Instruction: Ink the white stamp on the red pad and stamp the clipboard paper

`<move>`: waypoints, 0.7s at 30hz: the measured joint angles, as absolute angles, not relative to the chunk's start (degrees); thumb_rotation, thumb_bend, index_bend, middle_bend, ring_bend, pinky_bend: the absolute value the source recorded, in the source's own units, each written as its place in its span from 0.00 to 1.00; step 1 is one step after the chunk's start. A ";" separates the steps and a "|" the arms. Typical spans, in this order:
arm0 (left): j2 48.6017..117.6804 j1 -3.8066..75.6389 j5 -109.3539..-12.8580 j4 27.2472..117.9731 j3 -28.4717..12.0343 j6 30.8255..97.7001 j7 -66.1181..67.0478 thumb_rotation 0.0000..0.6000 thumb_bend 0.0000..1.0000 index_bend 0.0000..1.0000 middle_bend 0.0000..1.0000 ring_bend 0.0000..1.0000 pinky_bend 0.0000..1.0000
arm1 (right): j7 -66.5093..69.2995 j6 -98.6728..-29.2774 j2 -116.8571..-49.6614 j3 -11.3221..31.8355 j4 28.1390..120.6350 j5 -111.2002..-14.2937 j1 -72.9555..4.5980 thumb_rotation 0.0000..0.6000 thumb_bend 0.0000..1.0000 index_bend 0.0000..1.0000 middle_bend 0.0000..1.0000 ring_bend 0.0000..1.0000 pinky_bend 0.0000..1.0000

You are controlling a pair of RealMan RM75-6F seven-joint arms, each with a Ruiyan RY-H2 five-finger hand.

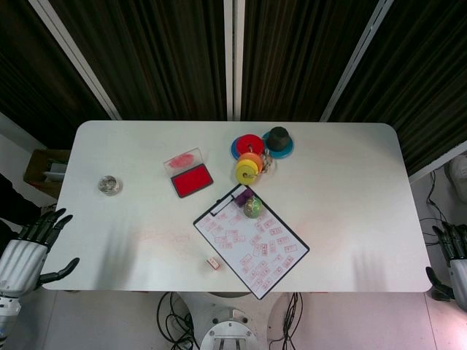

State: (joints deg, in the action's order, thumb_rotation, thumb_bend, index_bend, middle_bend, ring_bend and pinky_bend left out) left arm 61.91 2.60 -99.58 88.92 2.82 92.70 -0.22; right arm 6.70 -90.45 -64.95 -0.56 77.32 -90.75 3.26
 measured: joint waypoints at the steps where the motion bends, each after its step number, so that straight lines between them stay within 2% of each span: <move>1: 61.88 2.60 -99.65 88.99 2.83 92.74 -0.17 0.01 0.18 0.11 0.08 0.10 0.21 | 6.72 -90.47 -64.95 -0.57 77.33 -90.77 3.27 1.00 0.24 0.00 0.00 0.00 0.00; 10: 62.09 2.67 -99.80 89.16 3.00 92.46 0.25 0.02 0.18 0.11 0.08 0.10 0.21 | 7.45 -89.81 -65.10 -0.66 76.43 -90.22 3.33 1.00 0.24 0.00 0.00 0.00 0.00; 17: 62.56 3.50 -101.28 89.00 2.84 92.70 -0.95 0.10 0.18 0.11 0.08 0.10 0.21 | 7.64 -90.08 -64.92 -0.41 76.53 -90.20 3.28 1.00 0.24 0.00 0.00 0.00 0.00; 18: 62.59 3.64 -101.68 88.99 2.84 92.80 -1.09 0.15 0.18 0.11 0.08 0.10 0.21 | 7.62 -90.07 -64.92 -0.40 76.54 -90.16 3.29 1.00 0.24 0.00 0.00 0.00 0.00; 19: 62.63 3.83 -102.33 89.01 2.86 92.99 -1.26 0.25 0.18 0.11 0.09 0.10 0.21 | 7.61 -90.04 -64.93 -0.40 76.56 -90.11 3.31 1.00 0.24 0.00 0.00 0.00 0.00; 20: 62.66 3.98 -102.90 89.07 2.89 93.16 -1.46 0.40 0.18 0.12 0.10 0.10 0.21 | 7.59 -90.00 -64.94 -0.42 76.59 -90.09 3.31 1.00 0.24 0.00 0.00 0.00 0.00; 21: 62.70 4.16 -103.55 89.17 2.93 93.35 -1.76 0.65 0.18 0.14 0.12 0.13 0.24 | 7.52 -89.96 -64.95 -0.44 76.61 -90.09 3.31 1.00 0.24 0.00 0.00 0.00 0.00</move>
